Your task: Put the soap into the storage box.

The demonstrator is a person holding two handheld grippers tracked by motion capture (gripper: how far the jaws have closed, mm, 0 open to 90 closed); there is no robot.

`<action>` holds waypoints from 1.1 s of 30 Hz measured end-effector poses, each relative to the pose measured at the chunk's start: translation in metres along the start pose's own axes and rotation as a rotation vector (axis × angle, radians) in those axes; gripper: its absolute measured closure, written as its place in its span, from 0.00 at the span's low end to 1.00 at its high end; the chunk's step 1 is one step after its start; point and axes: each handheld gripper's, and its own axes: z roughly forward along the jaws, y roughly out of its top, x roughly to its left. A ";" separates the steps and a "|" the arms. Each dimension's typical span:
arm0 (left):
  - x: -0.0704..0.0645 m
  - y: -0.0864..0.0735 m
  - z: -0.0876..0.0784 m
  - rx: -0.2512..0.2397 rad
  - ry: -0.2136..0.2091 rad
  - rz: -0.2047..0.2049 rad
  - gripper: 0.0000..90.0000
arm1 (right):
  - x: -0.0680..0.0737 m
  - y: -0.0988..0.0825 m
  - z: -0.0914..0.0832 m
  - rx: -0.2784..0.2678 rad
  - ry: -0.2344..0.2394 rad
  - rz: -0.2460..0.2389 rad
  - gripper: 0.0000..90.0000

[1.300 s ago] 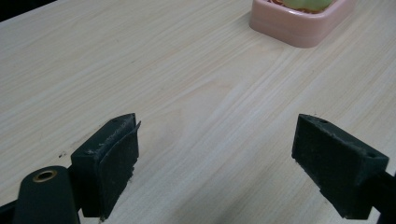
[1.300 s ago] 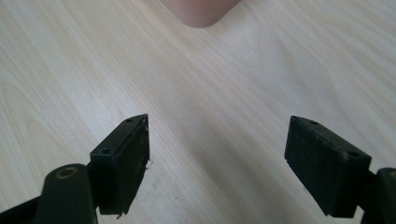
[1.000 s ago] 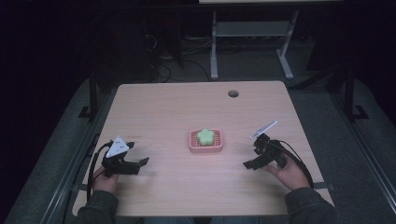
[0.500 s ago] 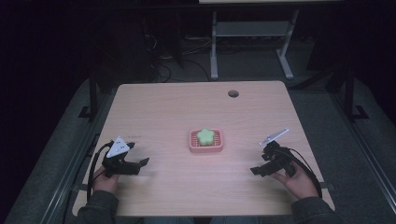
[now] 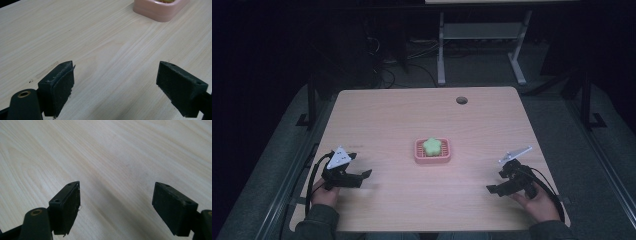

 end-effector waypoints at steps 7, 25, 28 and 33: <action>-0.001 0.000 0.000 0.006 -0.002 -0.004 0.16 | 0.005 -0.012 -0.003 -0.025 -0.005 0.002 0.25; -0.002 0.001 0.004 0.016 0.001 0.017 0.16 | 0.021 -0.034 -0.004 -0.075 -0.052 0.001 0.24; -0.001 0.001 0.003 0.016 0.010 0.017 0.16 | 0.022 -0.036 -0.007 -0.094 -0.066 0.006 0.23; 0.000 0.001 0.003 0.017 0.016 0.023 0.16 | 0.022 -0.042 -0.011 -0.135 -0.063 0.023 0.22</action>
